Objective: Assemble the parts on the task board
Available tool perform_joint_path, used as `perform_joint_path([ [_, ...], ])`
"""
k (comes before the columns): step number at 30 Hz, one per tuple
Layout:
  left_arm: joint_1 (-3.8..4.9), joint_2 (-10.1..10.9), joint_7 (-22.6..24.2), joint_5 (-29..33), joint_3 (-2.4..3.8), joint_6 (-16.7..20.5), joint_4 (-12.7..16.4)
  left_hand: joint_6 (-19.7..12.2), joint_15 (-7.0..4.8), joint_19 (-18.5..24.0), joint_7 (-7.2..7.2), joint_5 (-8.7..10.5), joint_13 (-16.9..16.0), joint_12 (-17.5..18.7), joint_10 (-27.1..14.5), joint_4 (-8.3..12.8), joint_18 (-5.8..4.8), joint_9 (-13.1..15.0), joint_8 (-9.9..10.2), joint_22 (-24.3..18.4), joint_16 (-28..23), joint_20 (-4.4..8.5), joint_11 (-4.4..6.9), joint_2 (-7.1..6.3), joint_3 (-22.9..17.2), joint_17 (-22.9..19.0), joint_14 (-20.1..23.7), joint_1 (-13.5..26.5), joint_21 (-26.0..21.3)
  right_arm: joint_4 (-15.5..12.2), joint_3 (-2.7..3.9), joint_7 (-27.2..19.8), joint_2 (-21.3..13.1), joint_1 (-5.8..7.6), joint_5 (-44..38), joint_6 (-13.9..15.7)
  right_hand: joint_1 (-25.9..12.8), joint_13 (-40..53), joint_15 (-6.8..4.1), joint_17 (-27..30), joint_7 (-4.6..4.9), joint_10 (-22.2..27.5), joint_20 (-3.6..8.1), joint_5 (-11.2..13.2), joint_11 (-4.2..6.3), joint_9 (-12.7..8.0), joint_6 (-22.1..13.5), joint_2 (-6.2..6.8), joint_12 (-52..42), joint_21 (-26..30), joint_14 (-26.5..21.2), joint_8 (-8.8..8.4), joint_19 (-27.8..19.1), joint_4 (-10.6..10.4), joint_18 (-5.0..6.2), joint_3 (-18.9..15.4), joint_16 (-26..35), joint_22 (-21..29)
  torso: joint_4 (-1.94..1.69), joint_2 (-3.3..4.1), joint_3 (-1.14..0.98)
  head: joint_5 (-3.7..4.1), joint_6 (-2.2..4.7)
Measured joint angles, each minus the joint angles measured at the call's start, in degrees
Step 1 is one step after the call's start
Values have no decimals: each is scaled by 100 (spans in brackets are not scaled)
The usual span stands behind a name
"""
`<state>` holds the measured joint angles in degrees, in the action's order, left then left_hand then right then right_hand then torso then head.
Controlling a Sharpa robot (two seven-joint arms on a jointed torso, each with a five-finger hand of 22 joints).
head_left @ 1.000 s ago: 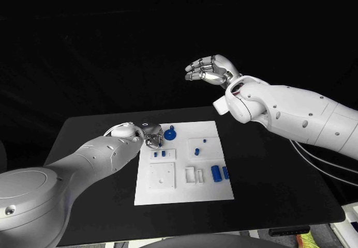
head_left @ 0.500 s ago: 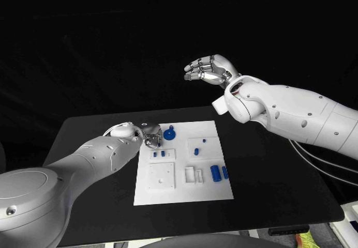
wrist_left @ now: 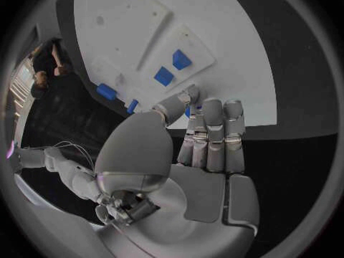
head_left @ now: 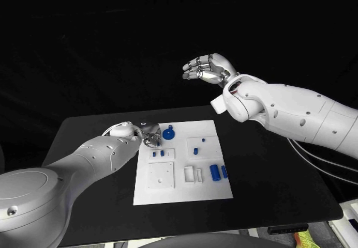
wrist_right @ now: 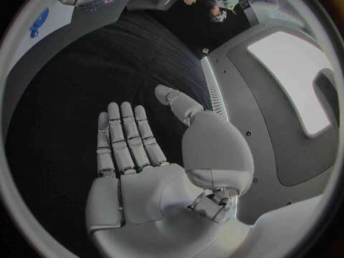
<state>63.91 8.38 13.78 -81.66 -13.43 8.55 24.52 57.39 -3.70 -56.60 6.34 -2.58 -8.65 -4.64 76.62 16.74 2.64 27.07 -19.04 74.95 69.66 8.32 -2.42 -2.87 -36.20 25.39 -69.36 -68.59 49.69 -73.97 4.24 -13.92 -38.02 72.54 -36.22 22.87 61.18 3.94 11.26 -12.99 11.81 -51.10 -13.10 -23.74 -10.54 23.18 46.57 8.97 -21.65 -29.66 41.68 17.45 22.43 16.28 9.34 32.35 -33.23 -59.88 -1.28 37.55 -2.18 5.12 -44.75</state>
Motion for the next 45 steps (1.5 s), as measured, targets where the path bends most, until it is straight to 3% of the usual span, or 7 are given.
perform_joint_path([
  [21,0,-31,13,73,0,94,10,1,0,0,21,0,3,0,19,-15,2,6,3,-2,0,-2,-18,-8,16,4,0,-8,22,4,0,2,9,9,1,2,0,0,0,0,-1,0,0,0,0,-5,1,0,23,0,0,0,0,0,0,0,10,-5,-13,-6,1,19,-7],
  [45,-20,-63,-83,77,1,-101,-70,0,0,11,21,0,5,23,14,-15,5,1,1,-4,23,-11,-14,-15,15,9,0,-15,44,-3,0,3,17,17,2,3,0,0,0,5,-2,-21,0,0,21,-9,2,0,44,23,-1,0,0,0,0,0,45,-9,-9,-1,1,40,-29],
])
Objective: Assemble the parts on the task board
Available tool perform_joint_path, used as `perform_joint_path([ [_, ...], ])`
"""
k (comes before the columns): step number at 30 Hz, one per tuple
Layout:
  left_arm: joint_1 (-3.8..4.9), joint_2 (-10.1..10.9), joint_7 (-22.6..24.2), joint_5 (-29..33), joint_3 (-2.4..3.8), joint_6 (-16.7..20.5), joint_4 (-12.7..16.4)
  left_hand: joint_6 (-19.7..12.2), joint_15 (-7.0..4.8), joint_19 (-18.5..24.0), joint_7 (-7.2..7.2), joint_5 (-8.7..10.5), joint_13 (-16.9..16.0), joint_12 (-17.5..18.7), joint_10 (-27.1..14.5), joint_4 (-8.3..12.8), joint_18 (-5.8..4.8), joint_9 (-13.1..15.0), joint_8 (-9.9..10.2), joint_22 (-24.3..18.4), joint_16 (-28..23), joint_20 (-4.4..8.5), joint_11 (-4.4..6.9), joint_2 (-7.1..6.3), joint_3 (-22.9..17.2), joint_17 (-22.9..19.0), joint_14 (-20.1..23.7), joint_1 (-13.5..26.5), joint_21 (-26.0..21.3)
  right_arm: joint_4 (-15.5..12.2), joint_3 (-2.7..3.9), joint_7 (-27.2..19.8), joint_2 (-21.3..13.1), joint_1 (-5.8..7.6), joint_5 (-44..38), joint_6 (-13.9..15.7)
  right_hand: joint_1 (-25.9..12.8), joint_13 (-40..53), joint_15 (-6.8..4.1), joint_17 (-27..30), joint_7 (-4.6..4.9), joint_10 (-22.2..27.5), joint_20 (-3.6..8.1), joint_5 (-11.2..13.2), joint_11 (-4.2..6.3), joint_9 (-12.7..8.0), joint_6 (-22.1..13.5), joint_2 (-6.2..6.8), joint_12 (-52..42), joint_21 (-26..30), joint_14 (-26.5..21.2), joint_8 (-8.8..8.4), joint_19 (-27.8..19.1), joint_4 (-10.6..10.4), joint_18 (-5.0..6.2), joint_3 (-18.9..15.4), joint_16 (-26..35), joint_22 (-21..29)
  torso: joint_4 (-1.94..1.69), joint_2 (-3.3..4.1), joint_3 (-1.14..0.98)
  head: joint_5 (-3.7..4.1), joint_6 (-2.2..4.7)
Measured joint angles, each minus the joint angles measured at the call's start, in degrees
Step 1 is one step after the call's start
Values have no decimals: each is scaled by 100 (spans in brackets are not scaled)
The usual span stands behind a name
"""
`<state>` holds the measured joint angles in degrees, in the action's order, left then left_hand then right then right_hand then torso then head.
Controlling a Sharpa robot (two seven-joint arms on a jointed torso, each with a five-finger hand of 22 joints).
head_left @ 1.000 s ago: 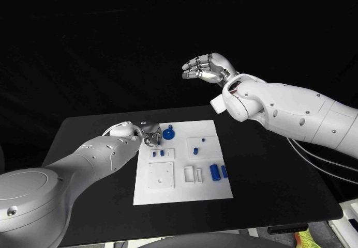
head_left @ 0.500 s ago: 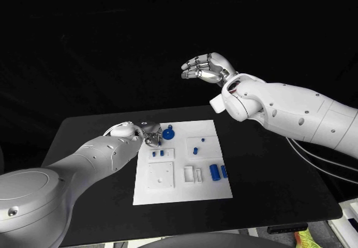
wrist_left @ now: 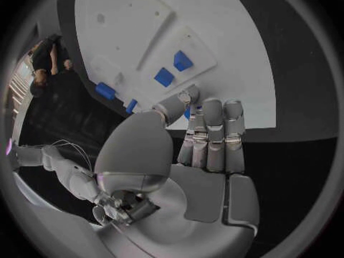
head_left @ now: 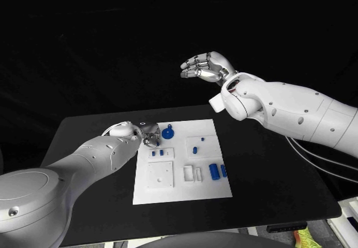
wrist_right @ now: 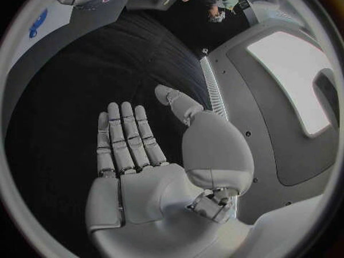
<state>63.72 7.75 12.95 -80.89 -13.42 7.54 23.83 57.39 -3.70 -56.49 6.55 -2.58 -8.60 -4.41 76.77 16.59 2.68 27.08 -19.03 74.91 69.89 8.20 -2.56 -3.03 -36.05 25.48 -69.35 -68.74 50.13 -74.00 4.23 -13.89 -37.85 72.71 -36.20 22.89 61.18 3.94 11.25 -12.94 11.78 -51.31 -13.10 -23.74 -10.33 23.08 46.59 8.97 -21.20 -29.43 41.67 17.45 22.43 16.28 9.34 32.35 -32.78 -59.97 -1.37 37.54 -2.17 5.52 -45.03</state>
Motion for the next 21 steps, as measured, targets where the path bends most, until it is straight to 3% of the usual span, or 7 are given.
perform_joint_path([
  [21,-8,-4,-8,38,-1,101,-2,-19,0,30,0,0,2,4,-1,0,0,-11,5,4,21,10,1,17,0,10,0,32,22,2,0,0,7,2,1,4,0,0,0,0,-1,0,0,0,0,1,0,0,0,0,0,0,0,0,0,0,0,-4,-1,-2,1,18,-2],
])
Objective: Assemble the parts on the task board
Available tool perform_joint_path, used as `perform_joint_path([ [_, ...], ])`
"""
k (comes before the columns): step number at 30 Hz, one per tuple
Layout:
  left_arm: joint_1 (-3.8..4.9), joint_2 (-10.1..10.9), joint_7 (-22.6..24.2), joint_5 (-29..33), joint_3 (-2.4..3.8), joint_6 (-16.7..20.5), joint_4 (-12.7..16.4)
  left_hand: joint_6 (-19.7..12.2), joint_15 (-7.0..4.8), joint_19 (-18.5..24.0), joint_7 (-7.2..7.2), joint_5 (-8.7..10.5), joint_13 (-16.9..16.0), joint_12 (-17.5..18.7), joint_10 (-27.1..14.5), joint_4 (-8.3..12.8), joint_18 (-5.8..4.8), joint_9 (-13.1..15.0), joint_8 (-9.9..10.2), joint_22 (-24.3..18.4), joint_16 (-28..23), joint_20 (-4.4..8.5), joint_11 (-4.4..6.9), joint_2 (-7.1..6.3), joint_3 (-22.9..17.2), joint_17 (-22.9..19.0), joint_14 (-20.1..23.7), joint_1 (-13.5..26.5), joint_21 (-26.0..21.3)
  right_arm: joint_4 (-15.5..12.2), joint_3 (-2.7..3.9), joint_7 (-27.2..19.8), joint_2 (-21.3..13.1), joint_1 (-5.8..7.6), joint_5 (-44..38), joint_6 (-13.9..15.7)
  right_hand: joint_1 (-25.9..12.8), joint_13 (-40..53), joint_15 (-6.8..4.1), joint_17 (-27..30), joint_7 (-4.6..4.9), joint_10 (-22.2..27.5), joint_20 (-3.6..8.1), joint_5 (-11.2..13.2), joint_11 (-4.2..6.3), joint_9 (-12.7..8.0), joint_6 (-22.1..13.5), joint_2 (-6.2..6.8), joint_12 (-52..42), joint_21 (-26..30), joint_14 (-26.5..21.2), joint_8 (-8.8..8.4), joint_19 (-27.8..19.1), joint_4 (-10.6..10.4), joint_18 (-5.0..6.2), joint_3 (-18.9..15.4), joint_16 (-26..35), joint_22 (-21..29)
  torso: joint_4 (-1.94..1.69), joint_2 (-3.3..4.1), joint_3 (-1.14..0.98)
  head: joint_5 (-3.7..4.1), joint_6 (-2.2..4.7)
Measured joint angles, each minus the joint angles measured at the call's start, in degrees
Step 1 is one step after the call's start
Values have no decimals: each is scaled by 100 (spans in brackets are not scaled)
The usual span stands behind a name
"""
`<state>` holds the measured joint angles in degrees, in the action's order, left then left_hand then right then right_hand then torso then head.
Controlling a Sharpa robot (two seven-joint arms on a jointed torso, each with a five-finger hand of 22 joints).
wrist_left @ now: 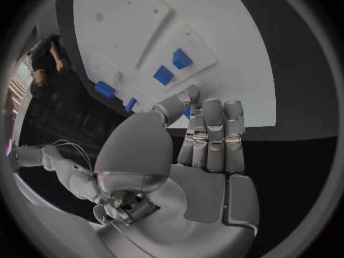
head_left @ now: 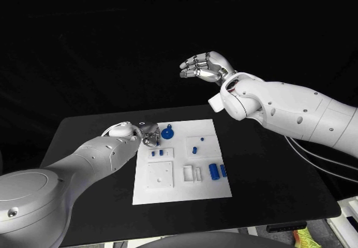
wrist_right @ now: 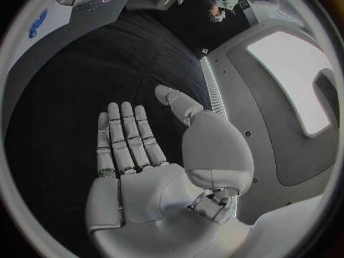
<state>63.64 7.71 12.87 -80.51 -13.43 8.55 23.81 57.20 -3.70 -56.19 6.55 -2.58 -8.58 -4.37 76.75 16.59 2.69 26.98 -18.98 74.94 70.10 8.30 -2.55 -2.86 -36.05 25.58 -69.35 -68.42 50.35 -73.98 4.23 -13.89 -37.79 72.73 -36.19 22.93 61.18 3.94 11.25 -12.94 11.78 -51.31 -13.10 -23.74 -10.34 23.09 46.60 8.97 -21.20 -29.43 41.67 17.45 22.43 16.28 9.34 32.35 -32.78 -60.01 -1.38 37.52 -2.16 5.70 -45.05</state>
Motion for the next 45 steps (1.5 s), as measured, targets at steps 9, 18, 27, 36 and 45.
perform_joint_path([
  [9,0,-19,0,54,0,69,-14,-1,21,0,0,0,9,34,-22,0,1,1,7,-1,21,-1,-21,0,0,7,22,0,23,0,0,0,7,2,0,4,0,0,0,0,0,0,0,0,0,-5,0,0,0,0,0,20,0,0,-1,0,0,-4,1,0,-1,1,0],
  [18,-1,-32,-18,75,0,60,-38,-2,21,0,-1,0,9,34,-31,0,0,0,18,-2,21,-3,-11,0,0,11,22,0,23,2,0,0,12,4,1,8,0,0,0,0,0,0,0,0,0,-5,1,0,22,22,0,19,0,-16,0,-16,0,-4,4,0,-1,12,2],
  [27,-5,-40,-47,81,0,-9,-87,-2,21,9,-2,0,9,34,-32,0,1,-8,19,-3,21,-12,-10,0,0,11,22,-1,44,-2,0,-2,13,12,1,11,0,0,0,0,0,0,0,0,0,-5,1,0,22,22,0,18,0,-16,0,-16,0,-9,4,4,-2,18,-1],
  [36,-10,-44,-61,84,0,-54,-119,-11,21,8,-10,0,9,34,-32,1,2,-9,19,-3,20,-12,-9,-1,0,11,22,-1,44,-17,0,-2,11,17,3,13,0,0,21,-1,-1,-20,0,0,-21,-5,1,0,22,22,22,18,0,-16,0,-16,22,-9,5,4,-2,32,-16],
  [45,-17,-52,-62,86,1,-42,-109,-11,21,9,-10,0,9,34,-34,0,2,-11,20,-4,42,-13,-7,-1,0,10,22,-1,44,-30,0,-2,13,24,4,16,0,0,21,-1,-1,-20,0,0,-21,-10,1,0,22,22,22,18,0,-16,0,-16,22,-14,4,5,-4,48,-15],
])
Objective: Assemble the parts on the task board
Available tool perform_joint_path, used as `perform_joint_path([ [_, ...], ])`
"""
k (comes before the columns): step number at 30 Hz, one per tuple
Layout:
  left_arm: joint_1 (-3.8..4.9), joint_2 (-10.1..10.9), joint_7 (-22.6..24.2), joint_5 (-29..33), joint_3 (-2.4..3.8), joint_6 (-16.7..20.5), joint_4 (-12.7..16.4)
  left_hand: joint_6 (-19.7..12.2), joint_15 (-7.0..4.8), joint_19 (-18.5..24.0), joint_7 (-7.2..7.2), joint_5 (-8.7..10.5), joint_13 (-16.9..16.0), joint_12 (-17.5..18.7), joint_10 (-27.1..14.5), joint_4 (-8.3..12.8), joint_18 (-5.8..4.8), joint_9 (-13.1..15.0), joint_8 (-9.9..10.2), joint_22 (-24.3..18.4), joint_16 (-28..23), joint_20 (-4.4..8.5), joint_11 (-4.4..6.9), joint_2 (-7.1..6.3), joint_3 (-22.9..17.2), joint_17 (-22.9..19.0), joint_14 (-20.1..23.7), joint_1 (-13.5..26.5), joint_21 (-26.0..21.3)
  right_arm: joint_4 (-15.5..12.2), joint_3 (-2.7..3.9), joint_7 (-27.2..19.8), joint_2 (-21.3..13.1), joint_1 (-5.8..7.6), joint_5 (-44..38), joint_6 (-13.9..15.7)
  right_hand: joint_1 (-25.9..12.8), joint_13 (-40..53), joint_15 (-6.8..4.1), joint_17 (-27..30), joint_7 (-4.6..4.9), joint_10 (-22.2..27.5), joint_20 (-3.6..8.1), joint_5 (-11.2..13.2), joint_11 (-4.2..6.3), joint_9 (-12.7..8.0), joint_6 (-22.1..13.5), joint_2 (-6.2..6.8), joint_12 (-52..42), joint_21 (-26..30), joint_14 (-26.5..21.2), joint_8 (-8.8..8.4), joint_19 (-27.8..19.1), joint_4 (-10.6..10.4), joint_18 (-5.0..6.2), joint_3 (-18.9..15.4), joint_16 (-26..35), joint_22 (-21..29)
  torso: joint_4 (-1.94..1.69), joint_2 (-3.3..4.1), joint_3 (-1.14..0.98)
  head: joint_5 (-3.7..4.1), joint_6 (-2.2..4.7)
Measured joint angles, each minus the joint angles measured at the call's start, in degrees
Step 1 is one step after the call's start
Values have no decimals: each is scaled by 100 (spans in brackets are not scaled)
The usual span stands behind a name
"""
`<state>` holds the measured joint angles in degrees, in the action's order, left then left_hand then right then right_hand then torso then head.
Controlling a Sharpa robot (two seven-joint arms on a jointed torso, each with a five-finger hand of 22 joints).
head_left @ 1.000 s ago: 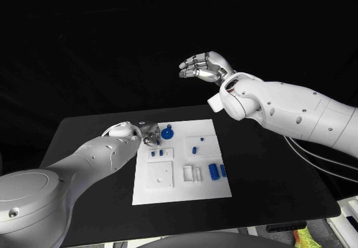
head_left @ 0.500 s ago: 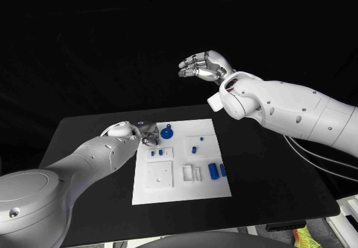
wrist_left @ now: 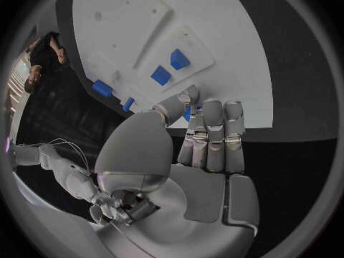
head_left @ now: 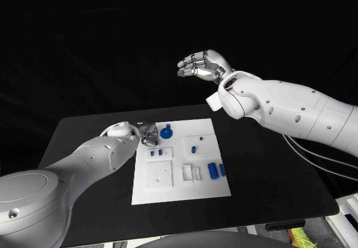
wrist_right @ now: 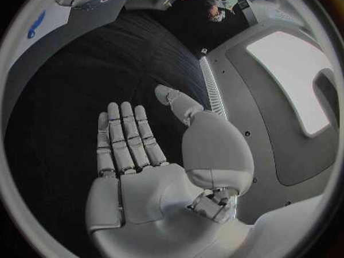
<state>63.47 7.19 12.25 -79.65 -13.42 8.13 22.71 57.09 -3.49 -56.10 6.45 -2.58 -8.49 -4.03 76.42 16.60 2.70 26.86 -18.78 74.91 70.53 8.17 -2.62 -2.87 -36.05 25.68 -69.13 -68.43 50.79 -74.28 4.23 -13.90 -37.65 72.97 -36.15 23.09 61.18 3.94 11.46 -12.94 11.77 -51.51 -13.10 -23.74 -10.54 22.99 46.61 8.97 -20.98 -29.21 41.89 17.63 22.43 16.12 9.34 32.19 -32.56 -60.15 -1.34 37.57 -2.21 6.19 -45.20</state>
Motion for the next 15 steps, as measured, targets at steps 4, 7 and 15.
perform_joint_path([
  [4,0,-3,3,1,0,14,19,0,0,0,0,0,0,0,0,0,0,-1,0,0,0,0,1,0,0,1,0,0,0,-2,0,0,-2,4,1,3,0,0,0,0,0,0,0,0,0,0,0,0,0,0,0,0,0,0,0,0,0,0,-1,0,0,7,0],
  [7,0,-6,6,2,0,22,31,0,-12,0,0,0,0,0,-1,0,0,-1,0,2,0,0,1,0,0,5,12,0,0,-4,0,0,-3,8,1,5,0,0,0,0,0,0,0,0,0,0,0,0,0,0,0,0,0,0,0,0,0,0,-3,0,0,10,-4],
  [15,-2,-21,7,3,0,23,37,1,-21,0,0,-1,9,6,-7,-1,0,10,-3,4,0,-1,7,0,0,5,21,0,0,-10,0,0,-1,22,2,10,0,0,0,0,0,0,0,0,0,0,0,0,23,0,0,0,0,0,0,0,0,-5,-7,-3,-3,15,-6],
])
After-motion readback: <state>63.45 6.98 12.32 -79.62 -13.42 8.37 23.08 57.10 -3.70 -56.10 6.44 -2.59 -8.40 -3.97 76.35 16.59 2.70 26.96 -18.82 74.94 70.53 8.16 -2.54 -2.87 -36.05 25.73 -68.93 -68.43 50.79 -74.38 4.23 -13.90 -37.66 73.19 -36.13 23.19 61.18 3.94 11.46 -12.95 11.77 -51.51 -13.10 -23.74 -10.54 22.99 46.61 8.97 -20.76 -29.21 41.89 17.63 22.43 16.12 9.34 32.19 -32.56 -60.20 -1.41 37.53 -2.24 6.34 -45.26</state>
